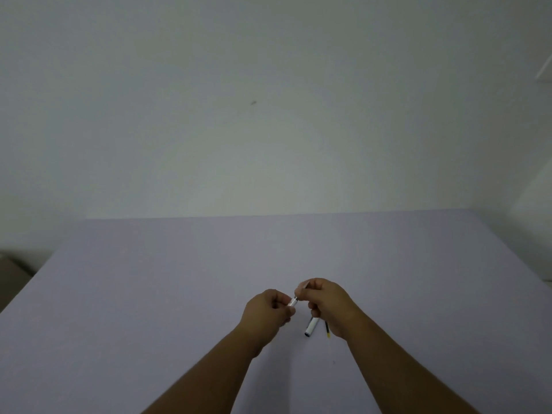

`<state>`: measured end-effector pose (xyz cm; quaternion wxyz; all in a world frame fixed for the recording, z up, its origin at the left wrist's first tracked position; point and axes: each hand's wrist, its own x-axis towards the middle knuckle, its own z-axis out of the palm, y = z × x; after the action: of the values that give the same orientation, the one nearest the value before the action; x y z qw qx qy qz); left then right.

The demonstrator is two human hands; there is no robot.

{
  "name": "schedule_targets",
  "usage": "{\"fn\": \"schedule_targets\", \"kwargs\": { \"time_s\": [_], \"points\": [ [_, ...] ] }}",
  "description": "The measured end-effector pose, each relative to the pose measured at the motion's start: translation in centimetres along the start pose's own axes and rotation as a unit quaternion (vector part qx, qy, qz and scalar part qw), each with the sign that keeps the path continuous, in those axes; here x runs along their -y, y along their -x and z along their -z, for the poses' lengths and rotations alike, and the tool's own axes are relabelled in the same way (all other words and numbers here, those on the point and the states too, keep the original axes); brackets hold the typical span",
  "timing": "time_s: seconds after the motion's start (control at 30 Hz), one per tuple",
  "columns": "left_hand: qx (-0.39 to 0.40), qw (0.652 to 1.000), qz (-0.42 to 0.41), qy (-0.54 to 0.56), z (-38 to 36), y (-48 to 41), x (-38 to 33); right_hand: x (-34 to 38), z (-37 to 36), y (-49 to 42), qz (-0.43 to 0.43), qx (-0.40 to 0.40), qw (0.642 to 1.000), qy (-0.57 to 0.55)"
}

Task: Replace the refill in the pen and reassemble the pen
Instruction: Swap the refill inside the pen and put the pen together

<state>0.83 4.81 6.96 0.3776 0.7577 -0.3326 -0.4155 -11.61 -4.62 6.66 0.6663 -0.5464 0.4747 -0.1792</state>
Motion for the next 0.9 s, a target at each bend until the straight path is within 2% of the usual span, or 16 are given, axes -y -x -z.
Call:
{"fn": "schedule_targets", "kwargs": {
  "time_s": [0.1,0.23,0.3,0.47,0.6,0.77,0.9],
  "points": [
    [-0.005,1.0,-0.021,-0.001,0.2,0.0,-0.3,0.4,-0.2,0.0,0.003,0.001,1.0,0.005],
    [-0.006,0.999,-0.046,-0.014,0.2,-0.1,-0.6,0.8,-0.5,0.1,-0.008,-0.038,0.997,0.072],
    [-0.003,0.999,-0.052,-0.014,0.1,-0.1,-0.6,0.9,-0.6,0.1,-0.002,-0.038,0.997,0.061],
    [-0.01,0.999,-0.047,0.008,0.6,-0.3,-0.8,1.3,0.0,0.5,0.022,0.023,0.999,-0.029],
    [-0.001,0.998,-0.063,0.01,0.4,-0.3,-1.1,1.7,-0.1,0.4,0.002,-0.025,0.999,0.037],
    [-0.007,0.998,-0.059,0.026,0.6,-0.5,-1.5,2.1,-0.1,0.5,0.03,0.009,0.998,-0.051],
    [-0.003,0.998,-0.064,0.027,0.4,-0.5,-1.6,2.3,-0.5,0.5,0.008,-0.037,0.999,0.013]
  ]
}}
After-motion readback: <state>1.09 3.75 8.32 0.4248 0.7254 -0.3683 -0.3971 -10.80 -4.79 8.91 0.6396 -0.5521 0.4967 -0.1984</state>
